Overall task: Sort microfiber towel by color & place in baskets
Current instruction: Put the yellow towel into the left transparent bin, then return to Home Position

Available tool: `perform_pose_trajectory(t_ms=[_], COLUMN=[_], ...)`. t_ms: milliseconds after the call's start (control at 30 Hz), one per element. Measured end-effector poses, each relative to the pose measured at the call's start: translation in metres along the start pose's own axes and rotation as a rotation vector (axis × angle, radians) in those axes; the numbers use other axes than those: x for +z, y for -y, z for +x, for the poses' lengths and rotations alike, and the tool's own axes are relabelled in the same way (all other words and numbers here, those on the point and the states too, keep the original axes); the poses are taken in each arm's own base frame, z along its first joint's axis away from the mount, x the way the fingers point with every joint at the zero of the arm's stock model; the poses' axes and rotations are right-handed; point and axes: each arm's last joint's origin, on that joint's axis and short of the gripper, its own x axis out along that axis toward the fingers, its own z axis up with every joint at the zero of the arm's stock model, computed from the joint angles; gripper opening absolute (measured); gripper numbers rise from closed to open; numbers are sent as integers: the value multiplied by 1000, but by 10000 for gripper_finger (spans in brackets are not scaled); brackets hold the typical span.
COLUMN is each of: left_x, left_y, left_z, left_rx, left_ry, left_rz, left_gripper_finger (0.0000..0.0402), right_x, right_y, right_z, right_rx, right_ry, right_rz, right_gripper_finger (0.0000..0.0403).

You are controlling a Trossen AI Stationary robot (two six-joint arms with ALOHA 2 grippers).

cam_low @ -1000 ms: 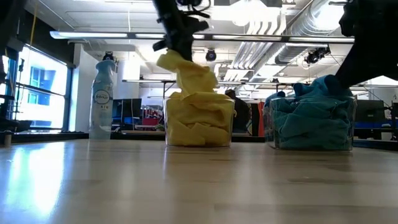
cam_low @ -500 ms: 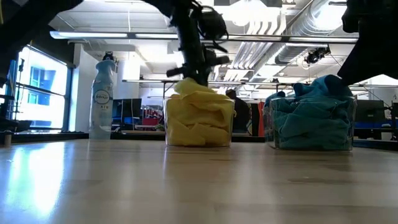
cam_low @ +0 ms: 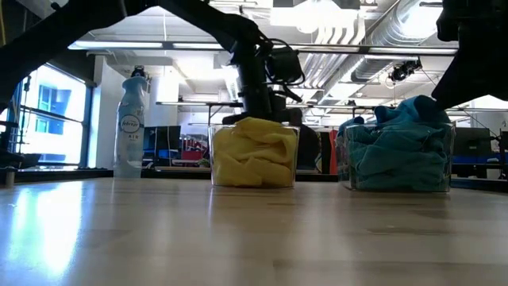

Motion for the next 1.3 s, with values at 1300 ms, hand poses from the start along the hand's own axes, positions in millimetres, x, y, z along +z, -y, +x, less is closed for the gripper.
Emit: perform_pose_trajectory(t_ms=[1300], left_x=[-37], left_y=[32], left_z=[-150], left_rx=[-11], left_ry=[265], left_rz=[342], left_gripper_finger=[101], right_x=[-5], right_y=[5], right_z=[4], right_rx=[-35], right_ry=[0], right_rz=[-24], right_gripper_finger=[119])
